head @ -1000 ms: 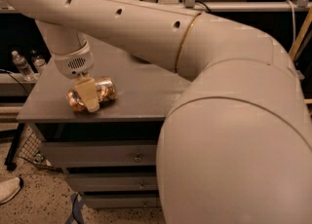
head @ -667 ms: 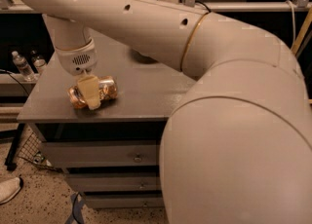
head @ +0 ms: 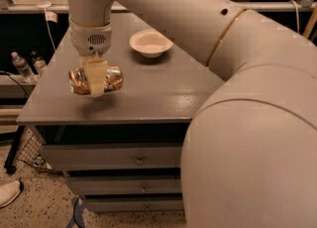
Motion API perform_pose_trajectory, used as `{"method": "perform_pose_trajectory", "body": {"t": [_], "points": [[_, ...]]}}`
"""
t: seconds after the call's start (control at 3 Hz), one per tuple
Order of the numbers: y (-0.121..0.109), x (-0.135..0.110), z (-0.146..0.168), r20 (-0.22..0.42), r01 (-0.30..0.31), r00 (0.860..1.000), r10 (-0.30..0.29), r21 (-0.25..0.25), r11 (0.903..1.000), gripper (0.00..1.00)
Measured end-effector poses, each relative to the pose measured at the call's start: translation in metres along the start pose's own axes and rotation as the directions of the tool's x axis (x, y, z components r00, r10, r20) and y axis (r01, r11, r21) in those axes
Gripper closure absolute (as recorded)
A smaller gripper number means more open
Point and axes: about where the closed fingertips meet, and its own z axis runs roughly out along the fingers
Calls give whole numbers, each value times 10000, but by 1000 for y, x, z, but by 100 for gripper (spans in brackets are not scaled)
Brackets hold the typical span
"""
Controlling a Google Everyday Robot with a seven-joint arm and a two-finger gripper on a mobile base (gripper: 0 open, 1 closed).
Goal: Place orange can upright
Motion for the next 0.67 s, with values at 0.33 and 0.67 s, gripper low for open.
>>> {"method": "perform_pose_trajectory", "body": {"t": [0.33, 0.67], "points": [[5, 7, -16, 1566, -726, 9859, 590, 823, 9940, 100], [6, 17, -20, 2718, -1352, 9576, 955, 1311, 9821, 100]]}}
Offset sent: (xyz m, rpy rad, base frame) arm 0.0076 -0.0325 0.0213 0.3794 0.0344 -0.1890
